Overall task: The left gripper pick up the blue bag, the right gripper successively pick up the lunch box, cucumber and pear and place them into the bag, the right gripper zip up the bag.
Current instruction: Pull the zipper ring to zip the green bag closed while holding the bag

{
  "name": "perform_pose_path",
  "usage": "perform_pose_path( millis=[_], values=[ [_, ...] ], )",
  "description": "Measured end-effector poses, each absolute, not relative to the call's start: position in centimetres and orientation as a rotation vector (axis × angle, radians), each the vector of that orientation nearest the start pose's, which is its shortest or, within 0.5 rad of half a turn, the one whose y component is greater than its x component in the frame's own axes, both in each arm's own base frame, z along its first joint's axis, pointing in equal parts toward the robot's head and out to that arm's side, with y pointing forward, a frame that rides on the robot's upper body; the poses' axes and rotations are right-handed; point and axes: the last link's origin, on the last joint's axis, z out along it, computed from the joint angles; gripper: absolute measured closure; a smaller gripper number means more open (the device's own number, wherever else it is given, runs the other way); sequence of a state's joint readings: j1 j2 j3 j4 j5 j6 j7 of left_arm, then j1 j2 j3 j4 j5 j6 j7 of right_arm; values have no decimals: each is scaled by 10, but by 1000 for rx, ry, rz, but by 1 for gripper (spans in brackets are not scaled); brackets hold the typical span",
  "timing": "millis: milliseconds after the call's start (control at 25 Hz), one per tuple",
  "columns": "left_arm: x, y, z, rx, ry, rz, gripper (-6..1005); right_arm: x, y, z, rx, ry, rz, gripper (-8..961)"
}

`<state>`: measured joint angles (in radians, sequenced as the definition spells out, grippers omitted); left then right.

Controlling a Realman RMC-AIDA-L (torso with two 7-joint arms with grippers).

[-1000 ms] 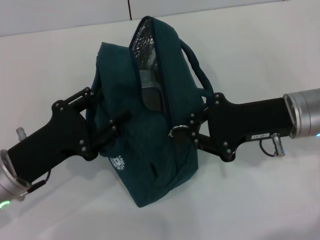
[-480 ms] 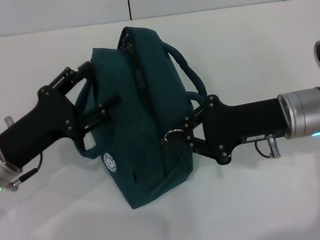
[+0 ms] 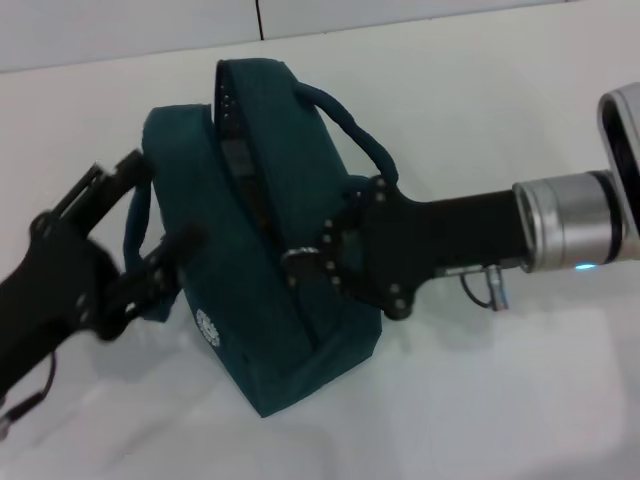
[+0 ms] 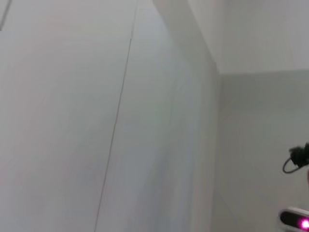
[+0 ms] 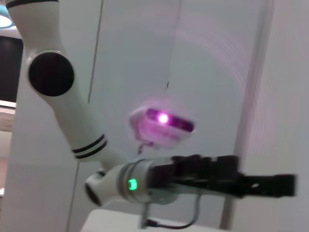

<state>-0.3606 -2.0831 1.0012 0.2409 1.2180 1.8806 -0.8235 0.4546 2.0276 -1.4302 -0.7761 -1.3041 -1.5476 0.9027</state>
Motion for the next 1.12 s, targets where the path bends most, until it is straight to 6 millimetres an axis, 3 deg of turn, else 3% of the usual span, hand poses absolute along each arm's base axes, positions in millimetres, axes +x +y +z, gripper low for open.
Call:
perform_pose_path(
  millis=[320, 640, 1120],
  values=[
    [-282, 212, -14, -2233, -435, -1435, 122, 161, 306, -46, -2615, -526, 1037, 936],
    [-295, 207, -20, -2199, -540, -1355, 123, 145, 300, -69, -2512, -708, 1014, 935],
    [-304, 209, -22, -2152, -595, -1302, 125, 148, 294, -71, -2477, -701, 1029, 935]
  ],
)
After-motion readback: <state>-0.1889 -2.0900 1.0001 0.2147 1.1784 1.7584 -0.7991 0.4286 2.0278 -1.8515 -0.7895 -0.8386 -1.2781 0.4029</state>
